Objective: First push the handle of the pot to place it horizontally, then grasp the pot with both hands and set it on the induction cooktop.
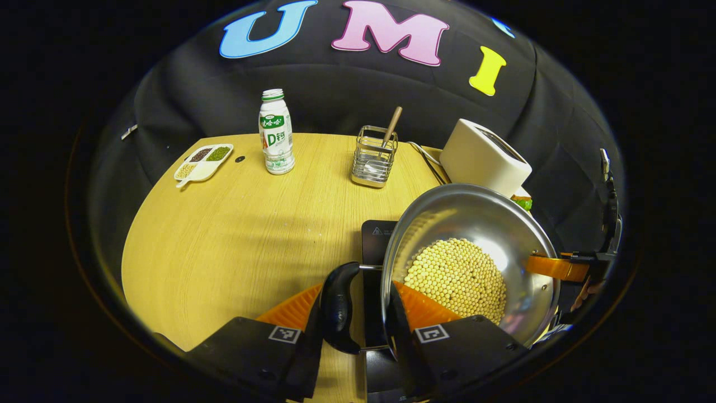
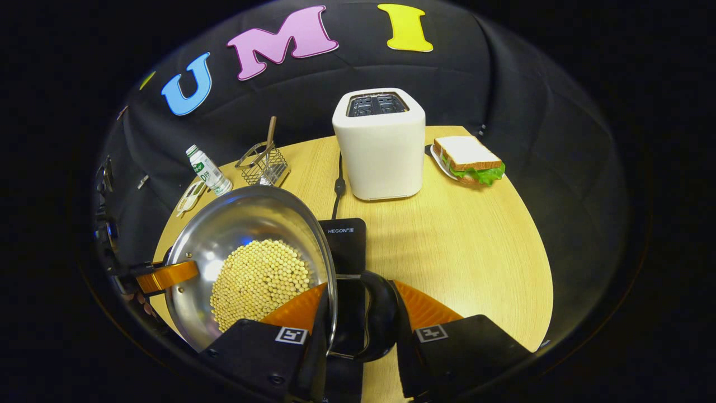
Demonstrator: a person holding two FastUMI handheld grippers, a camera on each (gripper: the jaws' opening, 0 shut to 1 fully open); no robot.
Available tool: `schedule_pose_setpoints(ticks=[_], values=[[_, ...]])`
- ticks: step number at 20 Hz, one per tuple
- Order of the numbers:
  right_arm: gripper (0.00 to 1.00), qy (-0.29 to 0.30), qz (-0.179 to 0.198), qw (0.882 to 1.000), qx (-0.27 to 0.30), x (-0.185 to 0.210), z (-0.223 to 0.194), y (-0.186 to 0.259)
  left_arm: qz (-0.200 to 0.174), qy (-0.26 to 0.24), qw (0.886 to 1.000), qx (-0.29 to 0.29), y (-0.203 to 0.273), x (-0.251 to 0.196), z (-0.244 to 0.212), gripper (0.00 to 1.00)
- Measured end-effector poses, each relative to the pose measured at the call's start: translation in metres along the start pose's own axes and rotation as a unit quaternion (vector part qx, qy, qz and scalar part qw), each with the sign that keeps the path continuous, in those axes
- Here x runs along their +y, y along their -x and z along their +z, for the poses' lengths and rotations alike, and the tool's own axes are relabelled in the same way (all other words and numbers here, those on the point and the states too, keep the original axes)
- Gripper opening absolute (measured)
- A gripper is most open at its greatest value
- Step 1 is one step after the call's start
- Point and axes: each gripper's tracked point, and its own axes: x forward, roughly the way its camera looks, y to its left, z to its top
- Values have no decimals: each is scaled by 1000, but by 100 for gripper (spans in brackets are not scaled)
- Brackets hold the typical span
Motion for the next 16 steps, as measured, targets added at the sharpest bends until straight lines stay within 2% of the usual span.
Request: schedule_pose_setpoints(ticks=[4, 5, 6, 7, 8, 16], values=[[60, 3, -3, 1000, -2, 0, 0, 0, 5, 6, 1000, 12, 0, 2, -7, 64], [61, 2, -4, 1000, 2, 0, -4, -1, 15, 5, 1000, 12, 0, 5, -8, 69], [72, -4, -1, 1000, 4, 2, -6, -2, 23, 1, 1000, 10, 2, 9, -9, 72], [76, -12, -3, 1000, 3, 2, -5, -1, 30, -1, 1000, 9, 4, 12, -12, 84], [99, -23, -3, 1000, 1, 2, -4, 1, 28, 0, 1000, 9, 4, 11, -13, 95], [99, -55, -20, 997, -45, 3, 14, 29, 22, -6, 999, -27, 37, 16, 3, 99]])
